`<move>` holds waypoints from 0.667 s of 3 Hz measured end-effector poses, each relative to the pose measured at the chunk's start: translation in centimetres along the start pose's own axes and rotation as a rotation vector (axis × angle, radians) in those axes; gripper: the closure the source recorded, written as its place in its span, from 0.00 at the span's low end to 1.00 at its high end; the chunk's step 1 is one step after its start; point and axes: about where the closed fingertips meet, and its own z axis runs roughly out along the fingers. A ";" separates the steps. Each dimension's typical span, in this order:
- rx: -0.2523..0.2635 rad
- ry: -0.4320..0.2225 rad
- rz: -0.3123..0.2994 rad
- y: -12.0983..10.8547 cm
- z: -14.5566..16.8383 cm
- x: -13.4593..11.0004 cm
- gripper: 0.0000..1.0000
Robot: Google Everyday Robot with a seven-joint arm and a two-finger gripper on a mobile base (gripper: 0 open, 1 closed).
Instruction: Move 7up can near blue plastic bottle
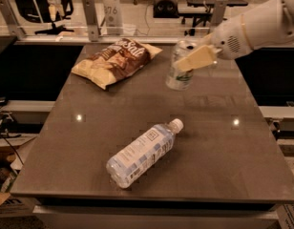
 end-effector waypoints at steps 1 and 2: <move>-0.051 0.015 -0.066 3.8 1.8 -1.0 1.00; -0.082 0.048 -0.114 6.9 3.0 -1.1 1.00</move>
Offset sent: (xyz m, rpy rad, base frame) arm -0.0773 0.0808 -0.0099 -0.1025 -0.0278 0.1931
